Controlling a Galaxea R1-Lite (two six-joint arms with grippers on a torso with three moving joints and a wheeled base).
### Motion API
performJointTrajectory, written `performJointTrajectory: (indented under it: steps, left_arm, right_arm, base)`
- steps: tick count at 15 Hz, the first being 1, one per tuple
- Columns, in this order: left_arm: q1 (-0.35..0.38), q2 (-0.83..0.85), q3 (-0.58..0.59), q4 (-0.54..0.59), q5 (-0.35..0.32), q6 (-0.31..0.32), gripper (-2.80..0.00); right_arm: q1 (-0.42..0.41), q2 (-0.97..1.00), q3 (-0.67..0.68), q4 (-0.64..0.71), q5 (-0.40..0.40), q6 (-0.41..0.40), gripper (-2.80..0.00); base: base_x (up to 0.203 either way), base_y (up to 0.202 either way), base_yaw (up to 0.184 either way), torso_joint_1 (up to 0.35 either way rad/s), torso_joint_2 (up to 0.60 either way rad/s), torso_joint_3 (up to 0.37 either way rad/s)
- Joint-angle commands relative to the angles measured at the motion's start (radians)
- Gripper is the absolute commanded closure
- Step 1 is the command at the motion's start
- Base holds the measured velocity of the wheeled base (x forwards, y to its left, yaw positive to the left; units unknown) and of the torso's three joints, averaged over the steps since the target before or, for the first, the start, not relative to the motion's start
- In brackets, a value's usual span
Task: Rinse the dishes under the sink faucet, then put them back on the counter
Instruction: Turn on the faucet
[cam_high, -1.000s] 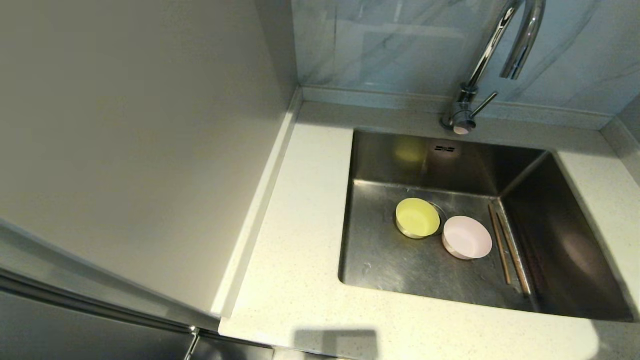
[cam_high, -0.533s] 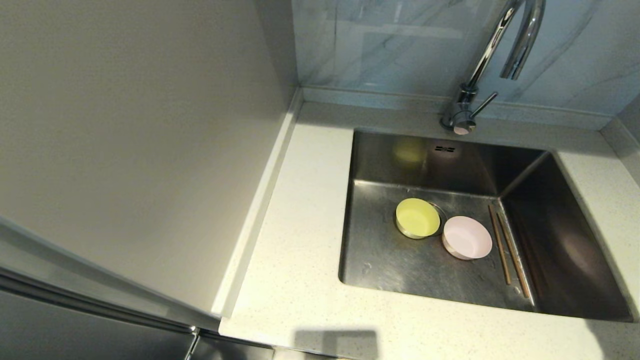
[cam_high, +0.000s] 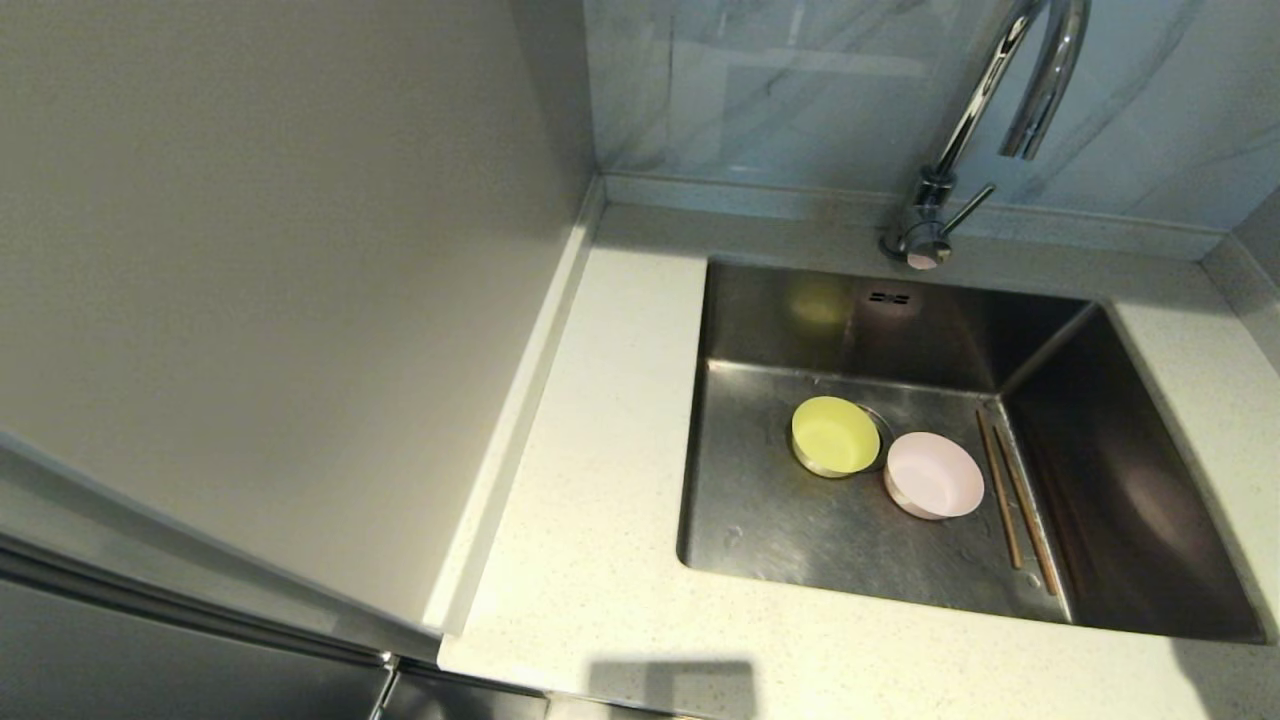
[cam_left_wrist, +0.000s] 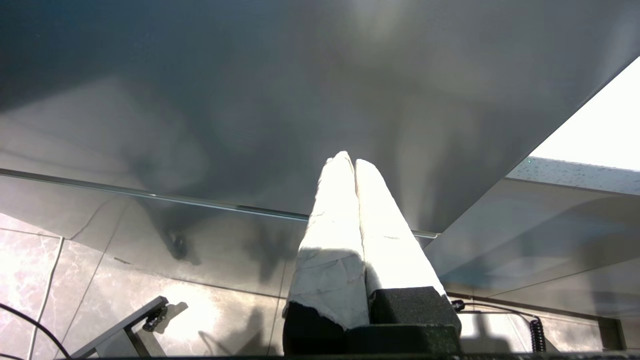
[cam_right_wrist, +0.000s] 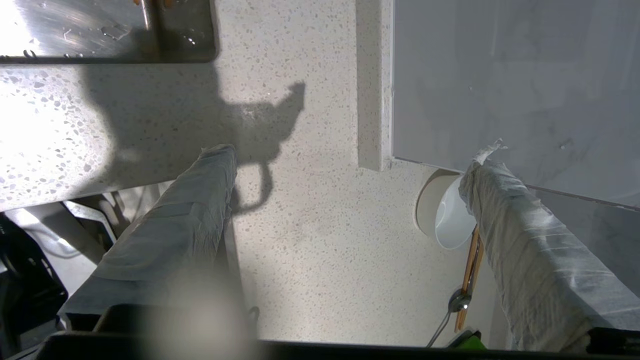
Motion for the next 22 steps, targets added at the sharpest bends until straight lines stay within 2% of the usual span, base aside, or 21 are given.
performJointTrajectory:
  steps: [1,5,12,15,17,22]
  left_arm:
    - [0.000,-0.003,0.000,0.000,0.001,-0.001,0.00]
    - [0.000,-0.003,0.000,0.000,0.001,-0.001,0.00]
    - [0.000,-0.003,0.000,0.000,0.001,-0.001,0.00]
    - [0.000,-0.003,0.000,0.000,0.001,-0.001,0.00]
    - [0.000,-0.003,0.000,0.000,0.001,-0.001,0.00]
    - [0.000,-0.003,0.000,0.000,0.001,-0.001,0.00]
  right_arm:
    - [0.000,0.008,-0.005,0.005,0.003,0.001,-2.80]
    - [0.000,0.045,-0.068,0.005,0.040,0.027,-2.80]
    - [-0.002,0.240,-0.309,0.042,0.129,0.085,-2.80]
    - [-0.002,0.277,-0.313,0.068,0.136,0.092,-2.80]
    - [-0.002,0.281,-0.320,0.068,0.200,0.094,-2.80]
    - [0.000,0.276,-0.354,0.098,0.247,0.122,-2.80]
  base:
    - [0.000,0.000,0.000,0.000,0.00,0.000]
    - [0.000,0.000,0.000,0.000,0.00,0.000]
    - [0.000,0.000,0.000,0.000,0.00,0.000]
    - [0.000,0.000,0.000,0.000,0.00,0.000]
    - [0.000,0.000,0.000,0.000,0.00,0.000]
    - [0.000,0.000,0.000,0.000,0.00,0.000]
